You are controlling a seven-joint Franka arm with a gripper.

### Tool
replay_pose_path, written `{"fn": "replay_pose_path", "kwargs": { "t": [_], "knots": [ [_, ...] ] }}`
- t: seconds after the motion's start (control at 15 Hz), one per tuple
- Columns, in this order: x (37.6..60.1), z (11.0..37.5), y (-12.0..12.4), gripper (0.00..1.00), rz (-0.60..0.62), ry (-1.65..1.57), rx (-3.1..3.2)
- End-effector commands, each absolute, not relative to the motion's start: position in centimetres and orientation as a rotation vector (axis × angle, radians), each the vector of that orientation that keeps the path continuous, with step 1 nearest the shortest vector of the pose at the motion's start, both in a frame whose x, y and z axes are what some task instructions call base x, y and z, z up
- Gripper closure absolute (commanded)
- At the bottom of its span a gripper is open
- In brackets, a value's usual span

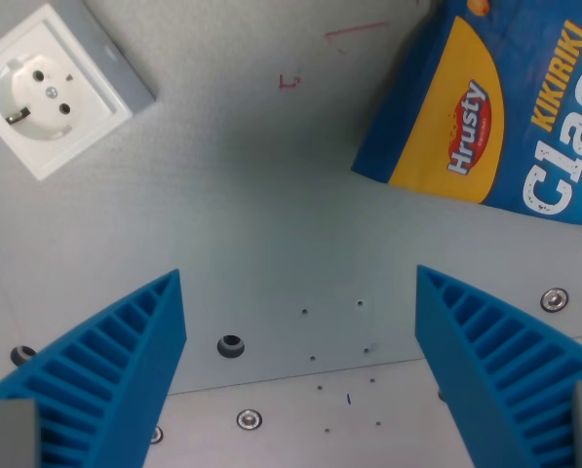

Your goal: Rotate around gripper negative z

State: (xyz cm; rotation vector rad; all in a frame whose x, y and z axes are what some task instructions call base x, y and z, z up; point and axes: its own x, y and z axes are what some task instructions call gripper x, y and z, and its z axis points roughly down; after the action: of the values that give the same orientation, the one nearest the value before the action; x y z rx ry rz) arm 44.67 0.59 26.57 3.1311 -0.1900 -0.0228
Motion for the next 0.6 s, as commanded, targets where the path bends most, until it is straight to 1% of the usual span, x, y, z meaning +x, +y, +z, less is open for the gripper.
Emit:
{"fn": "replay_pose_path", "kwargs": {
  "t": [0.07,0.6],
  "knots": [
    [44.70,26.79,0.59,0.00,-0.014,-0.169,3.133],
    [44.70,26.79,0.59,0.00,-0.015,-0.002,3.138]
  ]
}}
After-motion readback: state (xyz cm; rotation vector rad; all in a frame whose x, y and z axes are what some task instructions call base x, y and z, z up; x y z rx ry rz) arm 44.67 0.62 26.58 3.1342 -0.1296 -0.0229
